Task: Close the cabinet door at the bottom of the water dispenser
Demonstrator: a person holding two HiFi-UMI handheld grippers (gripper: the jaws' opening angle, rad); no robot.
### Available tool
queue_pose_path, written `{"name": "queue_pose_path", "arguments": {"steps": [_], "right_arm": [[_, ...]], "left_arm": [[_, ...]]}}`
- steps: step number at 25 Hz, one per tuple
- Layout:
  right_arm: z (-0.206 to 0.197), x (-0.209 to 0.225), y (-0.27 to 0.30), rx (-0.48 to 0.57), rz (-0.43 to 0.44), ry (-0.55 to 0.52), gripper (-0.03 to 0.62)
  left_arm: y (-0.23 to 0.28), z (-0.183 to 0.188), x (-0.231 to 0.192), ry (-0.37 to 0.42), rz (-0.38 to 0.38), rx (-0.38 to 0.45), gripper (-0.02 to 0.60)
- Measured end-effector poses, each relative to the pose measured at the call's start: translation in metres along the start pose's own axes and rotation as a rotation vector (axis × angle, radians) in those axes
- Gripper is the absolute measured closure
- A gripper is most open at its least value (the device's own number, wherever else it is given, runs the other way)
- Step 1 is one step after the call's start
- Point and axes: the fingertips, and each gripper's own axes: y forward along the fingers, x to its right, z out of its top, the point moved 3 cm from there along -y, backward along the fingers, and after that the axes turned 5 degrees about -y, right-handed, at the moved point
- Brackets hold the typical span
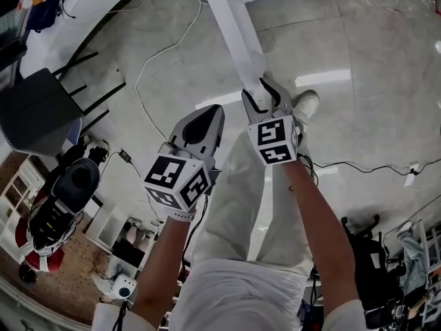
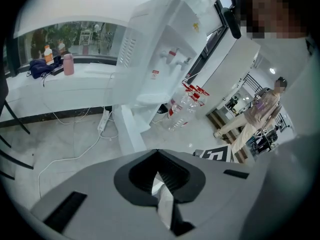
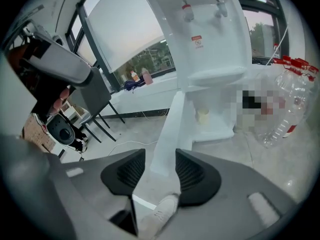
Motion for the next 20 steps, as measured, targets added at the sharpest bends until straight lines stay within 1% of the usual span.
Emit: {"name": "queue_pose_path", "arguments": {"steps": [9,14,17,20], "right_arm": [[-0.024,0.002,0.024,-0.083,-0.016,-0.029,0.388],[-0.026,0.005,0.024,-0.098,-0.032,-0.027,0.388],[-0.028,0.006,0.023,-0.1,-0.038,-0.026,0.408],[-0.028,0.012,0.02,-0.104,-0.056,-0.025,0.411]], "left_arm": [[0.0,-0.006,-0.006,-0.008,0.006,-0.01,0.577],[0.0,-0.004,-0.007,-0.007,0.005,-0.008,0.576],[0.0,-0.003,-0.008,-0.007,0.004,-0.011,0.576],[0.001,0.0,-0.007,-0.007,0.002,-0.01,0.577]]}}
